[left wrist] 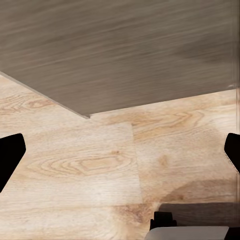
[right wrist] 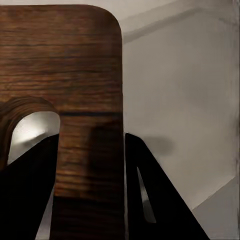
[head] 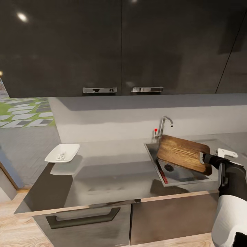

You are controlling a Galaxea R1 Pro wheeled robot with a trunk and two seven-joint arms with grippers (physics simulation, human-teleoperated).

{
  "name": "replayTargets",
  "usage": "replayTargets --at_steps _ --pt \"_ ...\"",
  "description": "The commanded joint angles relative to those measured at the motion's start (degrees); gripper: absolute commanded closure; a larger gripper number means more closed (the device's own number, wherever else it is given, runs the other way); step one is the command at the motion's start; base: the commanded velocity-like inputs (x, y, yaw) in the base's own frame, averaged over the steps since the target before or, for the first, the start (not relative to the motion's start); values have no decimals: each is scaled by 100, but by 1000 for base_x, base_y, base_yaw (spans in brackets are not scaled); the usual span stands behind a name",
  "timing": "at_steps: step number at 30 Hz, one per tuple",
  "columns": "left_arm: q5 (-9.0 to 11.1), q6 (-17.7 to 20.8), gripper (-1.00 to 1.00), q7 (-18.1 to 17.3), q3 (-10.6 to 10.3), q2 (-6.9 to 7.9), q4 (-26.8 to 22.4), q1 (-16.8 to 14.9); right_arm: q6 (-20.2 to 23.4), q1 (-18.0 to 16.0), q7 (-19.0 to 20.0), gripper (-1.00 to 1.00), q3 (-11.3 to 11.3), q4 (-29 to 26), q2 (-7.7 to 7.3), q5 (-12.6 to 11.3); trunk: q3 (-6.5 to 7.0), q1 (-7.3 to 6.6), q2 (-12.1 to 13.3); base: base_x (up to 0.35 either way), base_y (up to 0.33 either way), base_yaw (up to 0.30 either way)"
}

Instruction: In the kitchen, take the Vidalia onion out of the sink, dice it on the chopping board with the paring knife, put the diced onion into the bowl on the countertop, then place both the paring knife and the chopping board into the sink.

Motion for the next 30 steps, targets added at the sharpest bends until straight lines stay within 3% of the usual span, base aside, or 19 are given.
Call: replayTargets --at_steps 1,4,7,9,12,16,19,21,23,27,30 --pt "41 -33 -100 6 -49 -20 21 -10 26 -7 -135 100 -37 -5 5 -170 -14 4 -14 0 0 0" --pt "41 -33 -100 6 -50 -47 21 -10 20 -7 -927 100 -63 -5 12 -898 -14 4 -14 0 0 0" --pt "41 -33 -100 6 -49 -54 21 -10 -1 -7 -1660 100 -58 -5 15 -1395 -14 4 -14 0 0 0" --pt "41 -33 -100 6 -49 -56 21 -10 -123 -7 -2096 100 -49 -2 42 -1593 -14 4 -14 0 0 0" --pt "41 -33 -100 6 -51 -57 21 -10 -519 -7 -2528 100 -34 2 251 -1676 -14 4 -14 0 0 0" --pt "41 -33 -100 6 -53 -65 21 -10 -1254 -7 -3578 100 29 4 709 -1703 -14 4 -14 0 0 0" --pt "41 -33 -100 6 -51 -69 21 -10 -1615 -7 -4271 100 534 6 1028 -1711 -14 4 -14 0 0 0" --pt "41 -33 -100 6 -50 -70 23 -10 -1794 -7 -4613 100 904 89 1126 -1712 -14 4 -14 0 0 0" --pt "41 -33 -100 6 -51 -72 25 -10 -1956 -7 -4939 100 1087 318 1161 -1723 -14 4 -14 0 0 0" --pt "41 -33 -100 2 -53 -74 23 -10 -2323 -12 -5499 100 1200 617 1241 -1737 -14 4 -14 0 0 0" --pt "41 -33 -100 1 -50 -75 22 -10 -2488 -15 -5791 100 1217 669 1500 -1739 -14 4 -14 0 0 0"
